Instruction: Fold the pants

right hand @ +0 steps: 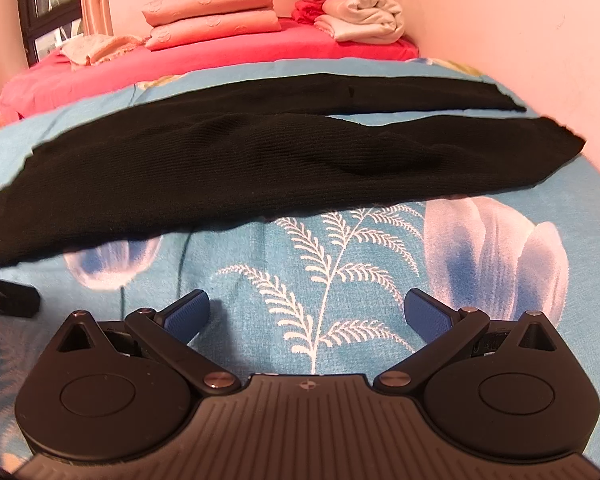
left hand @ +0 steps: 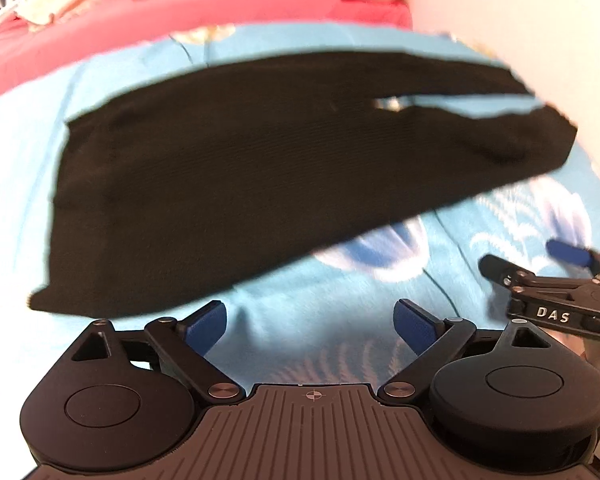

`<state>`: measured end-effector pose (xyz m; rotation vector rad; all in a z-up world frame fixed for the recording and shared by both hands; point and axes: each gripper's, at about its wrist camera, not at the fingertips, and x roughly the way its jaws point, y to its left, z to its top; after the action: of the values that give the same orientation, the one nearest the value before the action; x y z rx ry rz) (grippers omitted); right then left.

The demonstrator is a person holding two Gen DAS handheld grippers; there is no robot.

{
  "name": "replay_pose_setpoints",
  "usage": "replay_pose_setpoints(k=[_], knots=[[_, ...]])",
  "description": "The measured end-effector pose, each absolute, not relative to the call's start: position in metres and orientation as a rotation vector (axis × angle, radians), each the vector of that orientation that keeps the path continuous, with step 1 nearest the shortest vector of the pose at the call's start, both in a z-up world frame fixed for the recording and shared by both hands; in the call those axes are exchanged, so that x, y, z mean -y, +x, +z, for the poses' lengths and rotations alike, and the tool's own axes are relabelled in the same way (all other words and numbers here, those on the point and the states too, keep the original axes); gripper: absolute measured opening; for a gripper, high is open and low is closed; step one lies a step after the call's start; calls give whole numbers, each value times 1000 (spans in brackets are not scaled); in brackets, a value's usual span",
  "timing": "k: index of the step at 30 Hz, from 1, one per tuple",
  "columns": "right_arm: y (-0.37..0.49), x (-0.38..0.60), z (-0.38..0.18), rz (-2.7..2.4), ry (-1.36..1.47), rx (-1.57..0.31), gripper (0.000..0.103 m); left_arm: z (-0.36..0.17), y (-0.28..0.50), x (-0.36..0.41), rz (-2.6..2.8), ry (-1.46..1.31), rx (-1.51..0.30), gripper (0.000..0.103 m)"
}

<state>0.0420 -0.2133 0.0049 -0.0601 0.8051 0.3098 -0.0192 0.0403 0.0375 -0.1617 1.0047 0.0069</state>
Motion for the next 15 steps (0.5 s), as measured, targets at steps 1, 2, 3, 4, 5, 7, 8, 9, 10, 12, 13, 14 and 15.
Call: replay_pose_setpoints(k=[1,2,3,4,5,7,8,9,10,12,13,14,15], knots=[[44,217,7,327,-23,-803,103,42,-21,-47,25,-162,-988,103],[47,222,11,355,21,-804,103,46,-24,-54,44,-165,-971,103],[51,227,14,397,83,-812,103,49,-25,-61,64,-169,-955,103],[58,233,16,453,174,-832,103,49,-24,-69,88,-174,-947,103],[64,236,17,485,234,-850,103,49,-23,-76,114,-179,-948,103],[82,241,15,541,362,-894,103,47,-19,-91,163,-204,-955,103],[91,243,12,551,419,-910,103,45,-19,-97,179,-218,-956,103],[99,244,10,552,461,-916,103,42,-18,-104,193,-233,-959,103],[108,245,7,540,499,-914,102,40,-16,-110,205,-248,-962,103],[120,244,7,517,542,-910,96,34,-16,-115,219,-255,-963,103],[127,241,7,508,557,-912,91,30,-13,-118,228,-252,-962,103],[132,239,6,493,568,-907,87,27,-10,-120,239,-248,-966,103],[137,236,4,472,574,-889,83,24,-7,-122,240,-246,-965,103]])
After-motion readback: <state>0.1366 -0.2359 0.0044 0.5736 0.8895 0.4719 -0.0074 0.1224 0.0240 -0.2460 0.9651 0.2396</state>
